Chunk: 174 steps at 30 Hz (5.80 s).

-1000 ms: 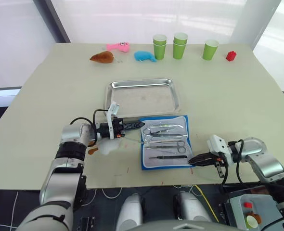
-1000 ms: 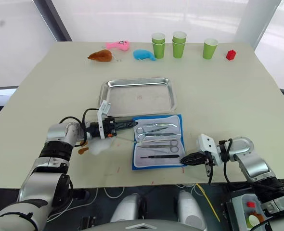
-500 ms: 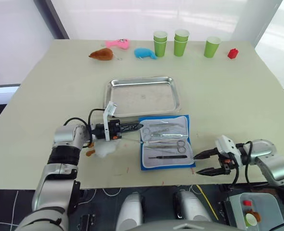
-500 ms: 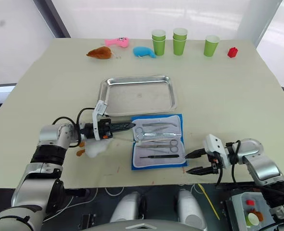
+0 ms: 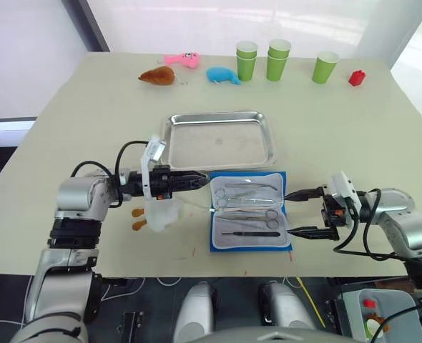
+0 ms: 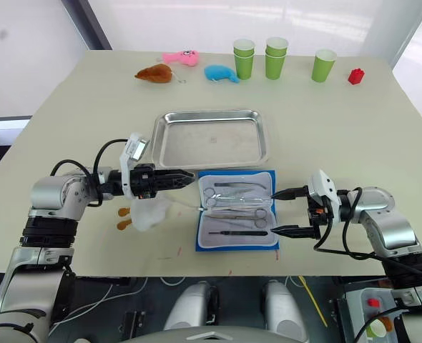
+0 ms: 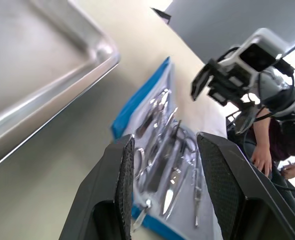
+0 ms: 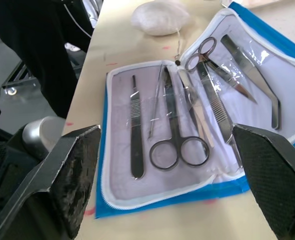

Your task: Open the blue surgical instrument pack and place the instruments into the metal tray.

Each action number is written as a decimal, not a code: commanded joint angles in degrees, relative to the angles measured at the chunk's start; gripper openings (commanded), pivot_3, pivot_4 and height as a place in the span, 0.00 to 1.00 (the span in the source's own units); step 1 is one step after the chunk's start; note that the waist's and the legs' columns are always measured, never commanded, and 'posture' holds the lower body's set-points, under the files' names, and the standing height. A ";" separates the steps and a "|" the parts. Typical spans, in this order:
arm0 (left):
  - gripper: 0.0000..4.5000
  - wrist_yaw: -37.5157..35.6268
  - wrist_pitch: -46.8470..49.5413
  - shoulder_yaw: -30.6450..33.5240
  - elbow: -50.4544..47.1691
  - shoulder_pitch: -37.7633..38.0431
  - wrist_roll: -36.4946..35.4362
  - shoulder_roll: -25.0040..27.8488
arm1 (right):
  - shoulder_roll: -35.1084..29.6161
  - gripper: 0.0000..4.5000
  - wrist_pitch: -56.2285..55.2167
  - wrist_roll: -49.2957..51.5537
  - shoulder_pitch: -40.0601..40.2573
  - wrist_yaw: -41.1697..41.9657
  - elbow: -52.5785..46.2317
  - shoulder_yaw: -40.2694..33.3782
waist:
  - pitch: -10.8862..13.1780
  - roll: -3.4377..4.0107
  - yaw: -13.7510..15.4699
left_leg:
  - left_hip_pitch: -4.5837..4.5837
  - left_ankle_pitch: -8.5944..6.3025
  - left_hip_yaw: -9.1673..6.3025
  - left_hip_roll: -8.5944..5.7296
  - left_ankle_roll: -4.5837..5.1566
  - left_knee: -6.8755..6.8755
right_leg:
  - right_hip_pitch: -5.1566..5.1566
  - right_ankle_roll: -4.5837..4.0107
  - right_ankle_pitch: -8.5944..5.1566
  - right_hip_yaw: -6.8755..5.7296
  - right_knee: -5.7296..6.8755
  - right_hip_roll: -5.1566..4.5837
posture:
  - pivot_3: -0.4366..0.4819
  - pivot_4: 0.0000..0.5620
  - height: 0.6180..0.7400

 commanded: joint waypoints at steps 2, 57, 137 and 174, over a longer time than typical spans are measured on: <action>0.82 -0.76 -6.47 2.48 -4.45 0.93 -0.57 0.93 | 1.39 1.00 -3.44 -0.18 -1.28 -0.31 1.00 -1.58 | 0.01 0.01 0.00 | 0.00 0.00 -0.01 0.00 0.00 0.00 | 0.00 0.00 0.00 -0.01 0.01 0.01 | 0.48 0.27 1.00; 0.99 -12.49 -46.49 5.37 -15.55 17.82 -0.75 6.56 | 13.43 1.00 -31.56 -17.23 -6.43 -4.90 31.11 4.80 | 0.08 0.08 -0.15 | 0.28 0.01 0.58 0.06 0.00 0.09 | 0.04 -0.02 0.00 0.18 0.32 -0.01 | 0.48 0.27 1.00; 0.99 -3.05 -56.91 -8.68 22.52 -7.58 22.67 -6.29 | 12.59 1.00 -6.99 -25.37 -4.32 -14.09 30.77 15.32 | -2.36 -0.82 -0.41 | 2.37 -0.03 0.46 0.22 0.00 -0.57 | 1.81 -0.54 -0.33 0.20 -0.20 -0.08 | 0.48 0.27 1.00; 0.54 -10.95 -70.71 -16.06 53.20 -21.05 37.50 -16.10 | 12.33 1.00 -6.66 -25.54 -2.36 -15.57 28.55 15.41 | -2.42 -0.94 -1.59 | 2.33 -0.03 0.34 0.36 0.00 -1.07 | 1.71 -0.67 -0.40 0.02 -0.42 -0.61 | 0.48 0.27 1.00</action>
